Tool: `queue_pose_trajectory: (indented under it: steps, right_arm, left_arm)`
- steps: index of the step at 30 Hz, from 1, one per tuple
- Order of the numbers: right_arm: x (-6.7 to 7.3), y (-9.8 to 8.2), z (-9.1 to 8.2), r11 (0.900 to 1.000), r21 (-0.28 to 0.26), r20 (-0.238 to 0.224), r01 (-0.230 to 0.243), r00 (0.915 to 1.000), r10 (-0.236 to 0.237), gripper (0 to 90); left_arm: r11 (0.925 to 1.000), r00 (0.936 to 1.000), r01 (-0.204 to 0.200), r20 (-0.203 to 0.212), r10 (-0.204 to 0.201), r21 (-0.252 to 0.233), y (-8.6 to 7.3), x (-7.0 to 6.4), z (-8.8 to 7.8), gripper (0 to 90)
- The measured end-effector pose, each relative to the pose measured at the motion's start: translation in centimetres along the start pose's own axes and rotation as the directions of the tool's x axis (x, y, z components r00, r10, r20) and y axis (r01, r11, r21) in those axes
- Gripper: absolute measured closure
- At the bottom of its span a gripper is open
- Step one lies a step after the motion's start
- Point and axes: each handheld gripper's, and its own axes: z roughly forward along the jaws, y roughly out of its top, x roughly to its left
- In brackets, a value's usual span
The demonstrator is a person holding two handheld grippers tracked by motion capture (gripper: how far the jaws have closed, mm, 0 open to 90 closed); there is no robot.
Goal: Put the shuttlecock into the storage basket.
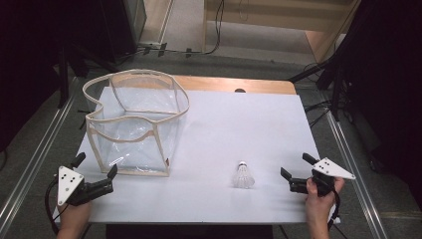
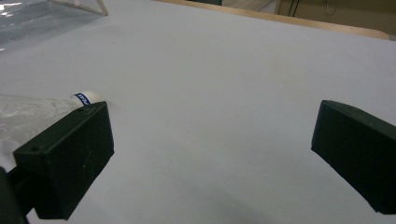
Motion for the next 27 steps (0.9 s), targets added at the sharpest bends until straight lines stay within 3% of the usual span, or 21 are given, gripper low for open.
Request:
queue_pose_trajectory:
  steps: [8,10,27]
  right_arm:
    - [1.4,1.3,0.0,0.999,0.027,0.004,0.039,0.9992,-0.04,0.0]
    - [2.0,1.8,0.1,0.999,0.037,-0.017,0.033,0.9993,-0.033,0.0]
    - [3.9,5.2,0.9,0.993,0.102,-0.069,0.06,0.9962,-0.053,0.0]
  left_arm:
    - [0.9999,0.9999,-0.011,-0.011,0.011,0.006,-0.1,-0.2,0.0,0.0]
    - [1.0,0.9998,-0.008,-0.015,0.008,0.006,-0.1,-0.2,0.0,0.0]
    - [0.9999,0.9997,-0.013,-0.02,0.013,0.007,-0.1,-0.2,0.1,0.0]
